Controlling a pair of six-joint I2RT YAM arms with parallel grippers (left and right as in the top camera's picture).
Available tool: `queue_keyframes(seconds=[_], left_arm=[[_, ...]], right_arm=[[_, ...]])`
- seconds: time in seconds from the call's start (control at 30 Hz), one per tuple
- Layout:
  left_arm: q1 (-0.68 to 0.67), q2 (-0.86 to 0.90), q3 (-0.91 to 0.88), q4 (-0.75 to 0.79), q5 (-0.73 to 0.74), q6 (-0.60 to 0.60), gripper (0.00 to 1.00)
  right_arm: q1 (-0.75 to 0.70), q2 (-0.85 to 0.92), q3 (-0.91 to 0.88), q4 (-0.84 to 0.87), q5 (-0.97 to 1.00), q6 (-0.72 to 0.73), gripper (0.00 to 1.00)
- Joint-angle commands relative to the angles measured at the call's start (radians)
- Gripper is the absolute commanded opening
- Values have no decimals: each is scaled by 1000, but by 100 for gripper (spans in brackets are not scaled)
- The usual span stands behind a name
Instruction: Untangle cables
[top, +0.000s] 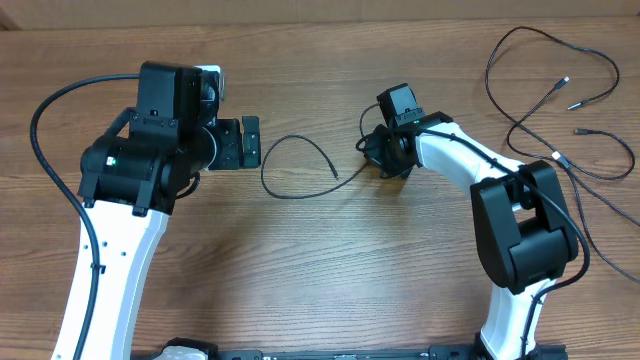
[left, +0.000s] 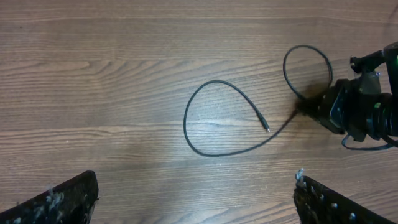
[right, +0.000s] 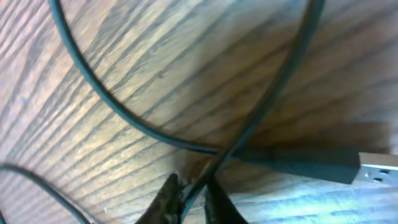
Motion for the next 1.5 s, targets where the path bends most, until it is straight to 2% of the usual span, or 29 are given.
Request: queue_keyframes(seconds=[0.0, 0.27, 0.57, 0.8, 1.17, 1.4, 1.47], left_arm=[[3, 3, 10, 1, -12, 23, 99], [3, 10, 10, 1, -12, 23, 99], [3, 10, 10, 2, -12, 22, 99], [3, 10, 10, 2, -12, 23, 99], [3, 10, 10, 2, -12, 23, 99], [3, 10, 10, 2, -12, 22, 99], [3, 10, 10, 2, -12, 22, 100]], right_arm=[[1, 40, -21, 8, 10, 2, 4], [-21, 10, 43, -18, 15, -35, 4], [-56, -221, 306, -209, 89, -190, 4], [-96, -423, 601, -406, 249, -247, 4], [-361, -593, 1043, -663, 265, -275, 4], [-560, -619, 1090, -777, 209, -311, 4], [-566, -597, 1088, -831, 191, -348, 4]])
